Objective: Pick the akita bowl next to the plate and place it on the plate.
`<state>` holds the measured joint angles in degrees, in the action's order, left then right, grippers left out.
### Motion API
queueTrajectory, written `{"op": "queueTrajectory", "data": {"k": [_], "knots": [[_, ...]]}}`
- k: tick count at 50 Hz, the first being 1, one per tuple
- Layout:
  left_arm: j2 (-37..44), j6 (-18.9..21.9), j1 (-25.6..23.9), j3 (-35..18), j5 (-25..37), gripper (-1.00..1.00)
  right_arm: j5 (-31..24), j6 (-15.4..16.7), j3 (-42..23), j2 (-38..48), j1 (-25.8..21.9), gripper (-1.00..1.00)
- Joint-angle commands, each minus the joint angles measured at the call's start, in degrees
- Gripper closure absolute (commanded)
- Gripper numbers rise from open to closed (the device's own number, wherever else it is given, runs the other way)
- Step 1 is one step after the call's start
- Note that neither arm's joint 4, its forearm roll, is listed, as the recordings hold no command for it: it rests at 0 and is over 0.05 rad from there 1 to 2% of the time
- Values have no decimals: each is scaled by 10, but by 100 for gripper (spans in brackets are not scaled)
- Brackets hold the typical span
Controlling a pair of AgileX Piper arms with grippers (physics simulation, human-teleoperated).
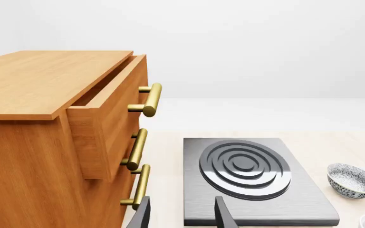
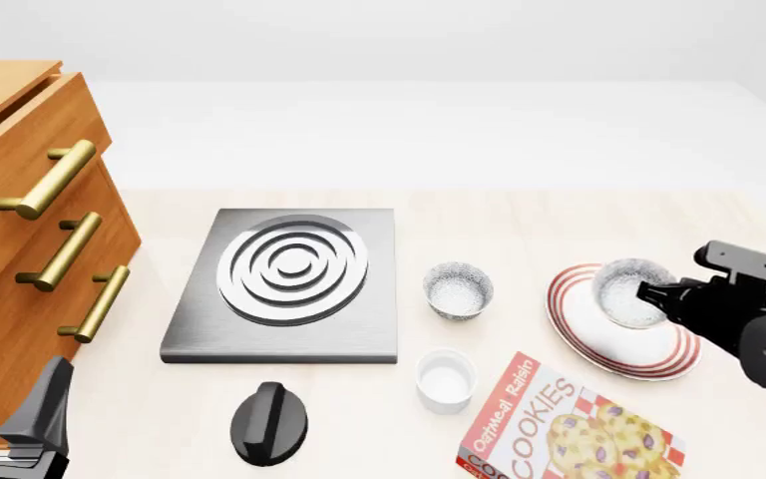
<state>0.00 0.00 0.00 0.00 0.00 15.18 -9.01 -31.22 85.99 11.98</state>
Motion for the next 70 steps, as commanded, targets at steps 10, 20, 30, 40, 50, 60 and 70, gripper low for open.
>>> {"op": "queueTrajectory", "data": {"k": [10,20,30,40,50,60,70], "knots": [[0,0,0,0,0,-100,28,1,-2,45,-7,100],[0,0,0,0,0,-100,33,0,-3,55,-9,100],[0,0,0,0,0,-100,46,0,2,73,-11,100],[0,0,0,0,0,-100,56,2,3,88,-10,100],[0,0,0,0,0,-100,60,4,3,95,-10,100],[0,0,0,0,0,-100,61,7,1,102,-6,100],[0,0,0,0,0,-100,58,5,-1,103,-8,100]]}}
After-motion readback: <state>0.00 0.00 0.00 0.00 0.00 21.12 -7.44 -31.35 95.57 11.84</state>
